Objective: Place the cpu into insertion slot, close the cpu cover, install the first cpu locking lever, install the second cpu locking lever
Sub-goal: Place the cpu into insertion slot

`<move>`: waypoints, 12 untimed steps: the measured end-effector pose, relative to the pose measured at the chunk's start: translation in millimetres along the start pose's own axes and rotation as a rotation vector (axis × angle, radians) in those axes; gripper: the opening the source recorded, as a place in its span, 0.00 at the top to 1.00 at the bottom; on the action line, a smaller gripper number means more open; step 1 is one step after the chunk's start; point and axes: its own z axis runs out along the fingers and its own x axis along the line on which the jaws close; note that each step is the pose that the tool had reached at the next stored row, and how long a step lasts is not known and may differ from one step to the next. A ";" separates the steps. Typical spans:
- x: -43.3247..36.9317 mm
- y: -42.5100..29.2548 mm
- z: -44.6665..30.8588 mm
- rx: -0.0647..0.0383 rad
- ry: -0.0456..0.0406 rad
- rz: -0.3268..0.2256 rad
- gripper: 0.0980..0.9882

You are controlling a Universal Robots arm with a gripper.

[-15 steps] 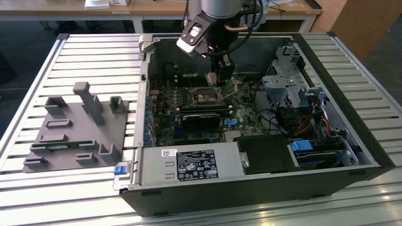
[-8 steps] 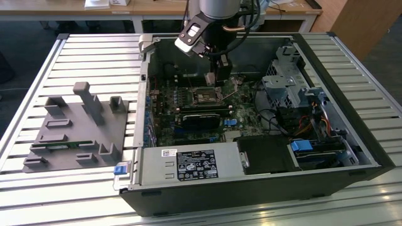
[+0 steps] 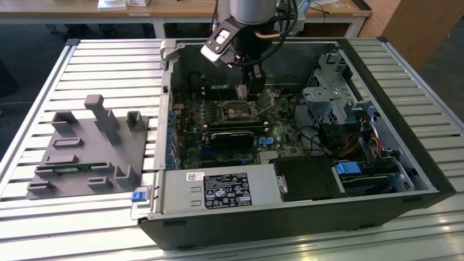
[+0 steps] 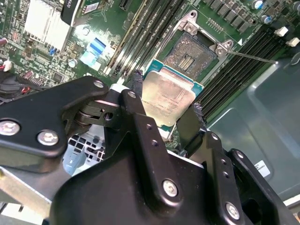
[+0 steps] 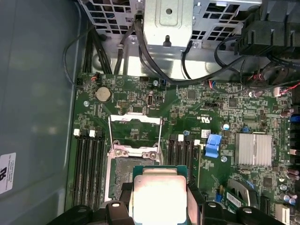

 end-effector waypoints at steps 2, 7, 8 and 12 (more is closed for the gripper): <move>0.1 -0.1 1.3 0.000 0.0001 0.000 0.51; 0.3 -0.6 3.5 0.000 -0.0033 0.000 0.51; 0.4 -0.8 4.0 0.000 -0.0040 0.000 0.51; 0.5 -1.1 6.6 0.000 -0.0044 0.000 0.51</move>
